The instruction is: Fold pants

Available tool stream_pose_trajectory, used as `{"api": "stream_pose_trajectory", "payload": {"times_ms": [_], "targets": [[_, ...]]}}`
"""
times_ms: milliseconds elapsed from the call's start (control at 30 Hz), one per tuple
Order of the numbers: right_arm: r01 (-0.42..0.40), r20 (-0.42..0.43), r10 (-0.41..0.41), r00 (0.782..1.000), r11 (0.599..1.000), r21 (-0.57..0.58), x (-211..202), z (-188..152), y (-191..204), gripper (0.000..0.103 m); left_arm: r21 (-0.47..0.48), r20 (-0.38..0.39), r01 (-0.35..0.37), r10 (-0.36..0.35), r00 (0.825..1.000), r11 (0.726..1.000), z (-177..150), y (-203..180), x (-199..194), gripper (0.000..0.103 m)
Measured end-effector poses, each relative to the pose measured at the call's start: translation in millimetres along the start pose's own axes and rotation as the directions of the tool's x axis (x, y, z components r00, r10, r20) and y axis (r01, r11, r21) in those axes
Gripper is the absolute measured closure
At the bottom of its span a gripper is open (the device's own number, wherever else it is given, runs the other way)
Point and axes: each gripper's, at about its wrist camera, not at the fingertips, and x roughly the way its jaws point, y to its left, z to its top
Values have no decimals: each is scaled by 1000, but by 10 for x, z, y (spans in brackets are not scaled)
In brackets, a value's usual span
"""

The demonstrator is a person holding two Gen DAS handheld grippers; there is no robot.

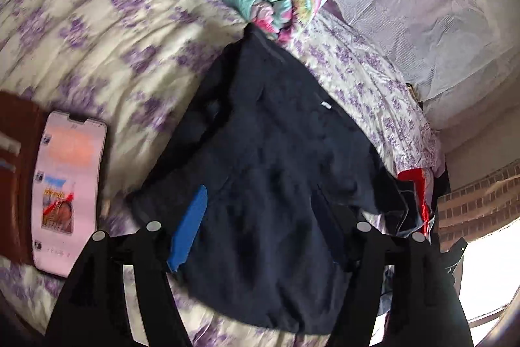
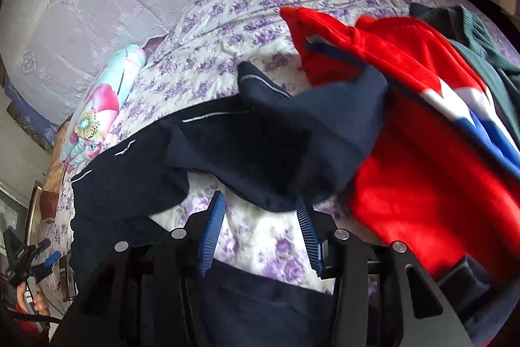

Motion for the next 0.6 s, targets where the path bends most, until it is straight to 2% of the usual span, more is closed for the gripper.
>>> {"api": "stream_pose_trajectory", "payload": {"times_ms": [167,233,300,367,400,433,467,500,533,567,600], "targets": [[-21,-33,24,999,995,101,-38,-293,-175,55,-105,-53,-30,24,998,994,-398,439,21,38],[-31,-40,36,999,993,112,-42,-351,-150,55,-158,-58,14,-23,998,987,-429,535,151,38],[-45,-40,49,998,994,104,-69,-387,-80,55,-183,-54,20,-31,998,983,-410,550,299,38],[-56,-30,58,998,995,83,-121,-404,3,55,-175,-13,52,-55,998,983,-373,523,392,22],[-58,-24,60,998,996,72,-146,-406,49,54,-173,17,72,-70,997,982,-351,505,414,19],[-58,-19,59,998,997,59,-175,-428,83,54,-180,43,68,-61,997,981,-335,494,428,20],[-56,-18,57,998,997,52,-193,-444,105,54,-186,65,63,-52,997,980,-334,492,423,25],[-56,-20,57,998,997,46,-210,-477,119,54,-189,82,51,-36,996,981,-341,491,412,51],[-55,-21,56,998,997,46,-220,-497,129,54,-182,87,24,-8,996,983,-341,506,414,69],[-55,-21,56,998,997,50,-234,-528,123,54,-185,87,26,-10,996,982,-349,531,406,74],[-56,-22,57,998,997,57,-240,-553,113,54,-198,97,24,-4,995,980,-376,565,376,82]]}}
